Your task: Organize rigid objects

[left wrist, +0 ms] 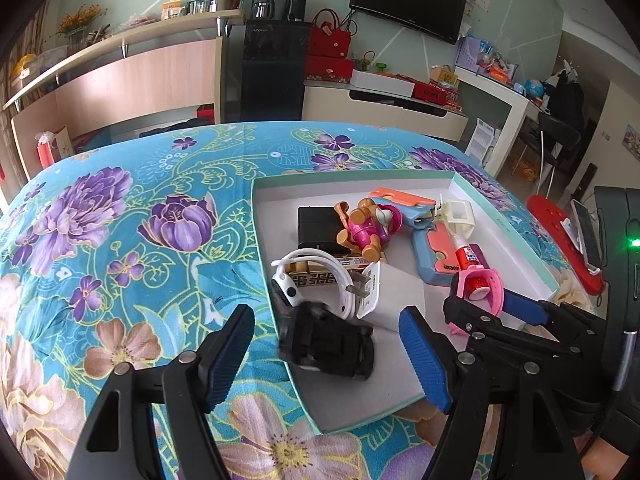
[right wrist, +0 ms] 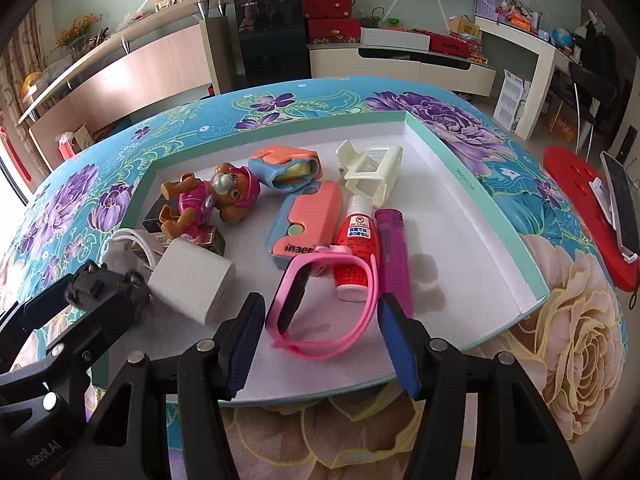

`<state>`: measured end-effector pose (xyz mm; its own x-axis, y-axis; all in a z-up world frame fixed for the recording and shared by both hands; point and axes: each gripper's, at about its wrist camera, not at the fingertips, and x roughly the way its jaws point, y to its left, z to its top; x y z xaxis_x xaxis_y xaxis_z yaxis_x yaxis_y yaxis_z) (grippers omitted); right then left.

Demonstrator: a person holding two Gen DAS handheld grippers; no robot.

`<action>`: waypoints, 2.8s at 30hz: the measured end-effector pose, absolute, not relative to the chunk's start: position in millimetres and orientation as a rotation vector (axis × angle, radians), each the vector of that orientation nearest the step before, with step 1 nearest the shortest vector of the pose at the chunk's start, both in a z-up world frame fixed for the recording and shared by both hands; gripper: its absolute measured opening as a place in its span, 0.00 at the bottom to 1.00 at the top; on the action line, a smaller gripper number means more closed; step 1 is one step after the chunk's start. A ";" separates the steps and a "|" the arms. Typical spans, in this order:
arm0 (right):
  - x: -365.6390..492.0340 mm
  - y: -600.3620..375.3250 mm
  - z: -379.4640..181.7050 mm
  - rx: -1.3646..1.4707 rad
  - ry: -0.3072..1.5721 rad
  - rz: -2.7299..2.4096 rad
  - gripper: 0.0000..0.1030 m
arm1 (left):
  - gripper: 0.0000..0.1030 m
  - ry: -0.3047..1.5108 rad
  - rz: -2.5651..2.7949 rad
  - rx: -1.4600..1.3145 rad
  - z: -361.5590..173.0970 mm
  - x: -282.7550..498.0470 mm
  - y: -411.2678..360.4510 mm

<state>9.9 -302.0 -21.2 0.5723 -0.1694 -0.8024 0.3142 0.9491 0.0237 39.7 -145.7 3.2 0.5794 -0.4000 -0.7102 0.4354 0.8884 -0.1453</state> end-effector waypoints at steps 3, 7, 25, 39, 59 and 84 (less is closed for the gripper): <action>10.2 -298.8 -19.8 0.158 0.924 -0.287 0.59 | 0.76 0.810 -0.478 0.045 7.5 35.7 -140.3; 8.7 -295.3 -15.3 0.163 0.917 -0.279 0.66 | 0.77 0.808 -0.456 0.037 14.5 31.5 -129.5; -14.8 -266.4 12.2 0.120 0.859 -0.264 0.90 | 1.00 0.760 -0.203 0.057 29.7 20.5 -53.7; -24.7 -235.3 16.8 0.099 0.872 -0.209 0.90 | 1.00 0.794 -0.127 0.079 18.5 10.3 -30.7; -20.9 -211.3 2.0 0.034 0.908 -0.186 0.90 | 1.00 0.822 -0.027 0.078 8.7 9.2 -15.3; -19.9 -215.3 -2.5 0.061 0.921 -0.199 0.90 | 1.00 0.826 0.005 0.088 6.0 9.3 -13.8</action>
